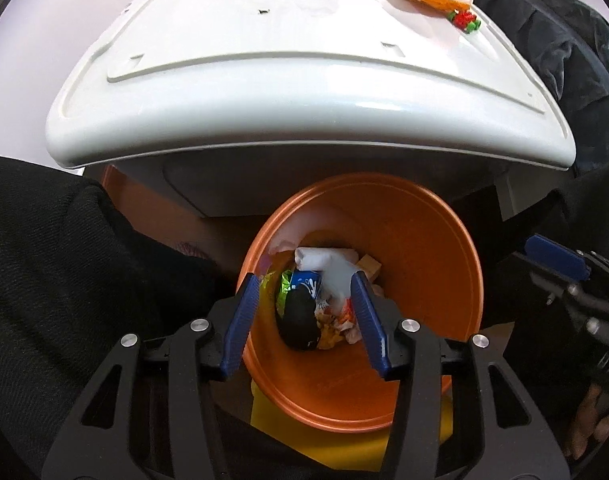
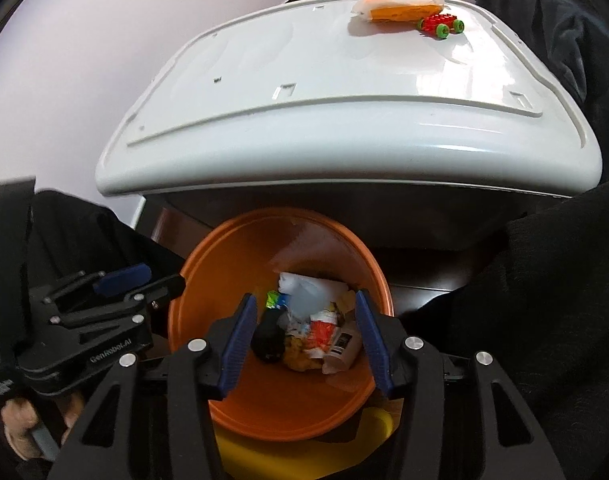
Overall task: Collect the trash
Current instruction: 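Grasp the orange-and-white parcel bag with the right tool and lift it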
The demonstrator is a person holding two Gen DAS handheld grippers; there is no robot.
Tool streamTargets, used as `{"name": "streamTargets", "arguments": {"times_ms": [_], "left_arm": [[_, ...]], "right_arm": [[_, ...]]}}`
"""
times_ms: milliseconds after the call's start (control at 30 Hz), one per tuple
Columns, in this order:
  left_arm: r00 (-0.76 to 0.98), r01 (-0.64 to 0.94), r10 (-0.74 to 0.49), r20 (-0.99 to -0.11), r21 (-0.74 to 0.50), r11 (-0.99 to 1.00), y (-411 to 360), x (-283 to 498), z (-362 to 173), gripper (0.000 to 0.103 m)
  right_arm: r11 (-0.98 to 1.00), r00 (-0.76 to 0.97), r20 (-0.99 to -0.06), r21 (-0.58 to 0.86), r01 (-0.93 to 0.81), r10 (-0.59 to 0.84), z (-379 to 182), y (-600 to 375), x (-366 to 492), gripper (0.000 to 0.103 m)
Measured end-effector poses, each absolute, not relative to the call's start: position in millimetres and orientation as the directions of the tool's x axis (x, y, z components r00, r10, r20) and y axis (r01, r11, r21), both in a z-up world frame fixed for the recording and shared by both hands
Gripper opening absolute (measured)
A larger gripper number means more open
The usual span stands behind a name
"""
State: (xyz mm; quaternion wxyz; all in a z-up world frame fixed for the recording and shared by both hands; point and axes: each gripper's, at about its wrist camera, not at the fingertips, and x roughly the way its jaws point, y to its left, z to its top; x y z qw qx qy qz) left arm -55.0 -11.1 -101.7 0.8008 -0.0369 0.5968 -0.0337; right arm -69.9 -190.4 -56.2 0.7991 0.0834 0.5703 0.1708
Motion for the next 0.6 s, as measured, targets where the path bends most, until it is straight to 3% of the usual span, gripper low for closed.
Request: {"name": "streamTargets", "arguments": {"times_ms": [200, 433, 600], "left_arm": [[0.341, 0.018, -0.118, -0.932, -0.119, 0.993, -9, -58, -89, 0.052], [0.384, 0.055, -0.131, -0.914, -0.119, 0.991, -15, -58, -82, 0.059], [0.411, 0.068, -0.155, -0.898, -0.14, 0.988, -13, -59, -78, 0.059]], "right_arm": [[0.941, 0.374, -0.863, 0.312, -0.133, 0.339, -33, -220, -12, 0.053], [0.983, 0.467, -0.866, 0.178, -0.048, 0.179, -14, -260, 113, 0.057], [0.937, 0.458, -0.837, 0.347, 0.023, 0.299, -8, -284, 182, 0.057]]}}
